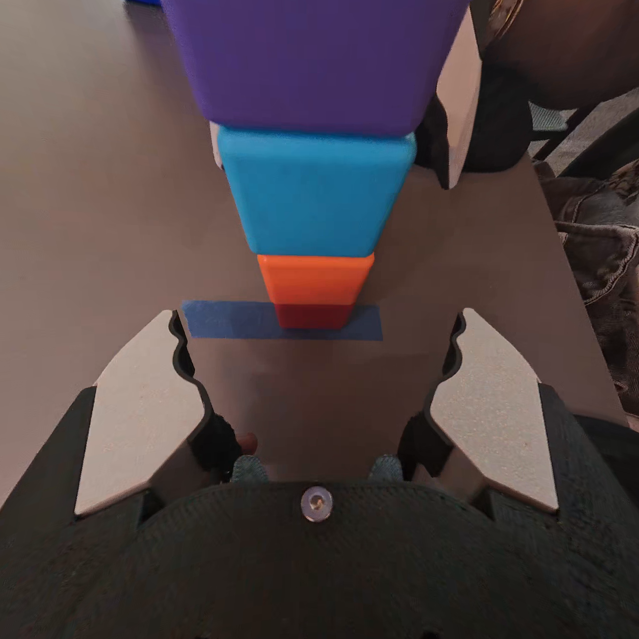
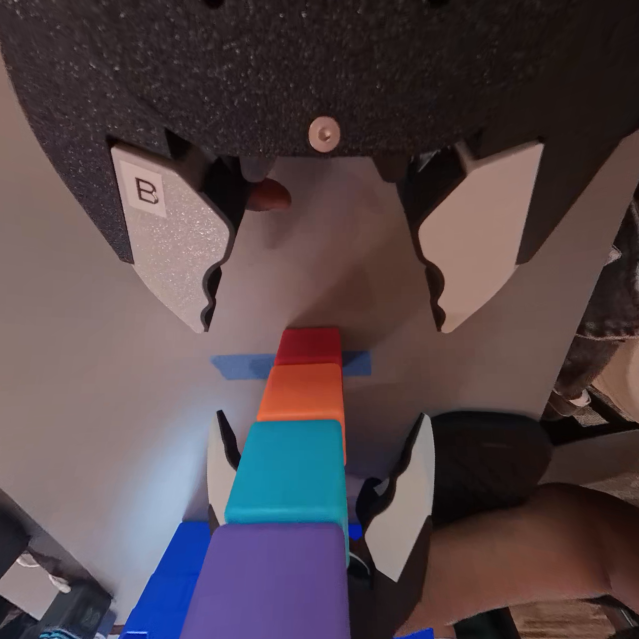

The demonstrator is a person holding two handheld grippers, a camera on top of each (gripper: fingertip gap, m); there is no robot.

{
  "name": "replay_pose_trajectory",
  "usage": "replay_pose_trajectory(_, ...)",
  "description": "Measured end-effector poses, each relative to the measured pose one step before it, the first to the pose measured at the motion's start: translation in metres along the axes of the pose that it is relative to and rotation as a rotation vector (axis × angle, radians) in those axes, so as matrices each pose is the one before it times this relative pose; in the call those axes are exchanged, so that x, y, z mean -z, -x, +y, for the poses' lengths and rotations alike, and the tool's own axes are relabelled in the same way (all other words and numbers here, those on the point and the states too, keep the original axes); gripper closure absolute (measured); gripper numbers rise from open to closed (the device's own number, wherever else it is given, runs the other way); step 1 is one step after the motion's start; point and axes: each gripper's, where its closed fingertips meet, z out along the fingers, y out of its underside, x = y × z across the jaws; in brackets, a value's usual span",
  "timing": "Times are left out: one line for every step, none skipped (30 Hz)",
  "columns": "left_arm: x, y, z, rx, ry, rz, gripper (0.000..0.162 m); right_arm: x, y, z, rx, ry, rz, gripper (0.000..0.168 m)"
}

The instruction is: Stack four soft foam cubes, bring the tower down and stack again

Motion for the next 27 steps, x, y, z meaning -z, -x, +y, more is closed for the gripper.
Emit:
replay_pose_trajectory(0.00126,0.00095,-0.0039,-0.0032,-0.0255,-0.0045,0.022,0.0004,0.00044,-0.0043,0.001,-0.025,-0.0023,0.051)
replay_pose_trajectory(0.00205,0.0004,-0.00561,-0.0065,-0.035,-0.0036,0.022,0.00116,0.00021,-0.00609,0.0022,-0.0363,0.0007,0.051)
replay_pose_trajectory(0.00276,0.00059,-0.00708,-0.0073,-0.0421,-0.0062,0.022,0.00159,-0.00003,-0.00722,0.0006,-0.0428,0.0015,0.051)
replay_pose_trajectory(0.00311,0.00025,-0.0078,-0.0058,-0.0464,-0.0045,0.022,0.00201,0.00011,-0.00743,-0.0017,-0.0438,0.0004,0.052)
replay_pose_trajectory(0.00334,-0.00013,-0.0079,-0.003,-0.0462,-0.001,0.023,0.00206,-0.00002,-0.00668,-0.0028,-0.0403,0.0004,0.053)
replay_pose_trajectory(0.0033,0.00011,-0.0073,-0.0013,-0.0429,-0.0019,0.024,0.00219,-0.00084,-0.00575,-0.0014,-0.0345,0.0045,0.054)
replay_pose_trajectory(0.00334,0.00078,-0.00745,-0.0011,-0.0433,-0.0053,0.025,0.0022,-0.00156,-0.00491,0.0014,-0.0286,0.0095,0.055)
replay_pose_trajectory(0.0034,0.00072,-0.00823,-0.0004,-0.0496,-0.0042,0.026,0.00218,-0.00191,-0.00479,0.004,-0.0266,0.0127,0.055)
replay_pose_trajectory(0.00338,0.00024,-0.0095,0.0022,-0.0572,-0.0004,0.027,0.00221,-0.00166,-0.00584,0.0048,-0.032,0.0124,0.055)
replay_pose_trajectory(0.00343,-0.00027,-0.00995,0.0043,-0.0607,0.0021,0.03,0.00231,-0.00108,-0.00719,0.0023,-0.0405,0.0084,0.055)
replay_pose_trajectory(0.00323,0.00026,-0.00969,0.0053,-0.0589,-0.001,0.033,0.00222,-0.00046,-0.00777,-0.0023,-0.0437,0.004,0.056)
replay_pose_trajectory(0.00276,0.00078,-0.00857,0.0043,-0.0525,-0.005,0.035,0.00213,-0.00021,-0.00688,-0.0062,-0.0382,0.0012,0.058)
replay_pose_trajectory(0.00228,0.00095,-0.00734,0.0022,-0.0454,-0.0057,0.037,0.00189,-0.0006,-0.00539,-0.0079,-0.0283,0.0019,0.06)
replay_pose_trajectory(0.00141,0.00126,-0.00473,0.0003,-0.033,-0.0072,0.041,0.0014,-0.00132,-0.00403,-0.0065,-0.0177,0.0042,0.061)
replay_pose_trajectory(0.00032,0.00157,-0.00166,-0.0008,-0.0152,-0.0086,0.043,0.00108,-0.00159,-0.00284,-0.0039,-0.0074,0.0044,0.062)
replay_pose_trajectory(-0.00044,0.00128,0.00106,-0.0003,0.0021,-0.0076,0.043,0.00067,-0.0018,-0.0023,-0.0036,0.0014,0.0042,0.064)
replay_pose_trajectory(-0.00116,0.00138,0.00277,-0.0005,0.0148,-0.0077,0.043,0.00011,-0.0016,-0.00224,-0.0047,0.0135,0.0021,0.065)
replay_pose_trajectory(-0.00172,0.00045,0.00367,-0.0021,0.0206,-0.0026,0.043,-0.00035,-0.00113,-0.00218,-0.0064,0.0306,-0.0019,0.069)
replay_pose_trajectory(-0.00233,-0.00087,0.00372,-0.0013,0.0208,0.004,0.045,-0.00084,-0.00084,-0.00296,-0.0076,0.0446,-0.004,0.074)
replay_pose_trajectory(-0.00306,-0.00179,0.00354,-0.0022,0.0195,0.0086,0.047,-0.00147,-0.00037,-0.00432,-0.0051,0.0523,-0.0051,0.079)
replay_pose_trajectory(-0.00376,-0.00137,0.00331,-0.003,0.0171,0.0042,0.05,-0.0019,0.00029,-0.00554,0.002,0.0583,-0.0067,0.083)
replay_pose_trajectory(-0.00385,0.00025,0.00356,-0.0038,0.0192,-0.0074,0.052,-0.00249,0.00034,-0.00622,0.0097,0.0632,-0.0032,0.087)
replay_pose_trajectory(-0.0037,0.00032,0.00363,-0.0061,0.0197,-0.0068,0.054,-0.0029,0.00005,-0.006,0.0145,0.0699,0.0019,0.089)
replay_pose_trajectory(-0.00283,0.00016,0.00298,-0.0074,0.0165,-0.0061,0.06,-0.00329,0.00068,-0.00459,0.0164,0.079,-0.0003,0.09)
replay_pose_trajectory(-0.00198,-0.00002,0.00158,-0.0075,0.0075,-0.0034,0.07,-0.00363,0.00168,-0.00281,0.0161,0.0864,-0.0072,0.091)
replay_pose_trajectory(-0.00133,-0.00001,0.00056,-0.0038,0.0006,-0.0037,0.078,-0.00397,0.00213,-0.00133,0.0168,0.0908,-0.0115,0.092)
replay_pose_trajectory(-0.00047,-0.00073,0.00069,-0.0052,0.004,0.003,0.09,-0.00409,0.00097,-0.00038,0.0207,0.0917,-0.0044,0.093)
